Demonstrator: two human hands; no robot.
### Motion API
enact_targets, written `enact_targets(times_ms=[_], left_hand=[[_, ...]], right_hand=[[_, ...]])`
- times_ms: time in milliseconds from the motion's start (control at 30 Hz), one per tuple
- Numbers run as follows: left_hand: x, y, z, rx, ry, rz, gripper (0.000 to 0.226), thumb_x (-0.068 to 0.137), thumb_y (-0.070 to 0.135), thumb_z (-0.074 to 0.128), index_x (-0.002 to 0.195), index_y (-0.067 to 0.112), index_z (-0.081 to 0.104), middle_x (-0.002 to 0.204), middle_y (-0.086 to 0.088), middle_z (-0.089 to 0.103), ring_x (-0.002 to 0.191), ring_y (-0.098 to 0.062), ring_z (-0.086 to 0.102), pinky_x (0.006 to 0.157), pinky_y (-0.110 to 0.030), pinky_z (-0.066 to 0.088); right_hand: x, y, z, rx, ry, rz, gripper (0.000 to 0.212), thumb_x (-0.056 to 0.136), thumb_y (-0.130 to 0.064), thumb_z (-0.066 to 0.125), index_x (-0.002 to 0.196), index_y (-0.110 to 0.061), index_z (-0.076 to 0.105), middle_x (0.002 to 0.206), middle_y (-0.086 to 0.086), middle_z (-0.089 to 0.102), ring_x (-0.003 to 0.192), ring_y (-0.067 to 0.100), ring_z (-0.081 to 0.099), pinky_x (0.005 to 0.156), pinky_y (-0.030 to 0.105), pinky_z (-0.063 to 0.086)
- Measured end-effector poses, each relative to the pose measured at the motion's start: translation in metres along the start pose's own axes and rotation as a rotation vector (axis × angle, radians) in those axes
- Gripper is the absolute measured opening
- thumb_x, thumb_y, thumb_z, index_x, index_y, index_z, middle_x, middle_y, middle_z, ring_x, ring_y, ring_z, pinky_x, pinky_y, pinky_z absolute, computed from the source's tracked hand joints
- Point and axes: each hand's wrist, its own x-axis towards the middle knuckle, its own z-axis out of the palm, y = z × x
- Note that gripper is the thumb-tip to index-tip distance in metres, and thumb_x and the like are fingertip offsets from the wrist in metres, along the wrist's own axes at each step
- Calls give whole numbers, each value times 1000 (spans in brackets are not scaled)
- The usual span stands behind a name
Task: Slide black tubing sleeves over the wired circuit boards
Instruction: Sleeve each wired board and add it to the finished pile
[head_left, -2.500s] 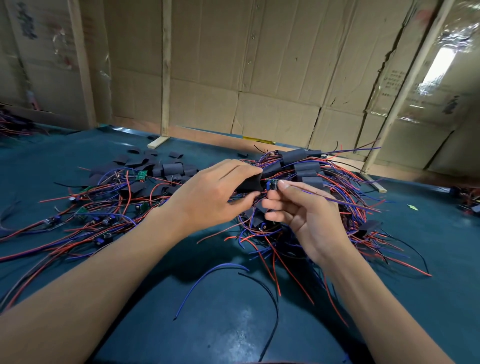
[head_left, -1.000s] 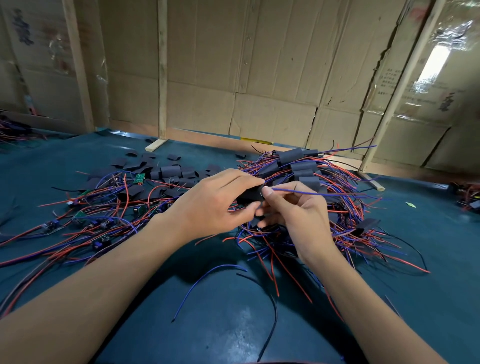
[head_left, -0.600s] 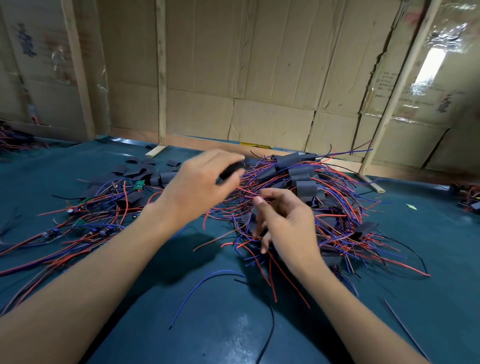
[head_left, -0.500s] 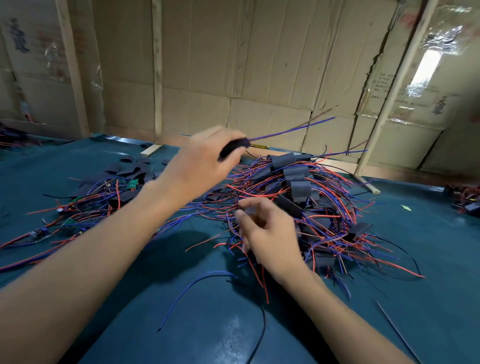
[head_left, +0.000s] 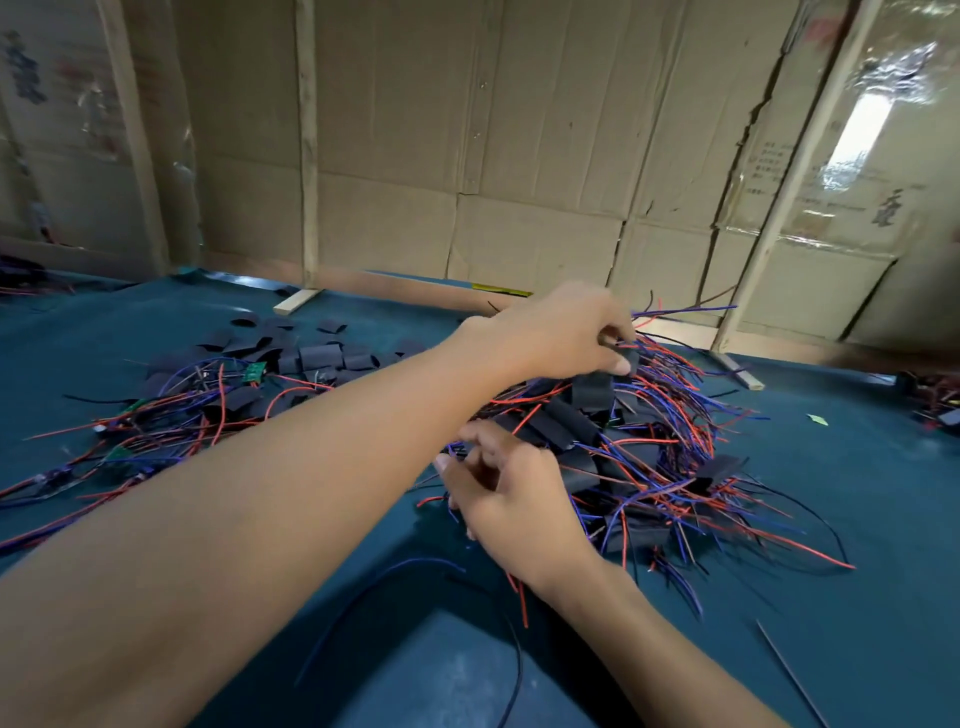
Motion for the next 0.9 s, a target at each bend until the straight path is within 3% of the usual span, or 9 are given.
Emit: enact_targets(times_ms=[133,233,300,400,433,500,600,800,900], left_hand=[[-17,-24,-2,-120,274,-9,37,97,44,57,124,22,68,113,-7,68,105,-21,61,90,-29,44],[-33,-80,-12,-57,372,-194,34,98,30,56,128,15,64,118,-12,65,111,-26,61,97,-30,41],[-52,-131,-11,133,174,-398,42,100,31,53,138,13,55,131,-19,58,122,-34,54,106,-38,41],[-95,-176,11,351,-355,-673,60,101,52,43,150,17,39,150,-22,40,138,-40,39,114,-48,34],[-108,-181,18,349,-454,-699,62,101,57,39,150,20,39,152,-20,39,139,-40,38,114,-47,33],[-123,-185,22,316,-431,-662,55,101,56,40,144,23,50,146,-17,48,133,-38,47,111,-42,38],[-124,-182,10,310,-303,-557,31,99,41,56,114,19,72,119,-8,69,109,-30,62,94,-39,49],[-120,-171,-8,390,-352,-569,33,94,51,60,99,20,71,85,-6,73,56,-17,68,72,-33,55],[-120,-169,-15,532,-161,-451,39,97,56,51,109,23,67,97,-8,73,90,-26,69,85,-40,52]], right_hand=[[-3,-2,3,18,-19,-8,18,93,-29,62,110,-27,67,65,5,64,52,21,57,64,44,55],[-2,-2,4,-11,-2,-27,15,93,-29,62,106,-27,69,64,4,64,54,19,57,65,40,53],[0,-2,7,-37,-3,-36,12,94,-25,64,104,-25,70,60,2,61,58,23,60,66,37,52],[-1,-2,10,-85,-3,-59,9,94,-21,66,102,-22,72,54,-9,56,61,23,64,65,29,50],[-2,-2,11,-92,0,-67,9,94,-21,67,101,-22,72,53,-12,55,60,21,63,63,26,48],[-3,-1,12,-87,13,-77,8,94,-20,66,99,-22,73,54,-11,57,58,21,61,62,25,48],[-3,1,12,-84,8,-62,8,94,-21,66,98,-23,73,55,-8,59,57,20,61,61,27,48],[-3,2,13,-69,-2,-43,7,94,-22,66,96,-25,72,56,-8,59,54,20,58,57,25,46],[-3,2,13,-63,3,-55,8,93,-22,65,96,-25,72,61,-3,61,56,24,60,59,30,47]])
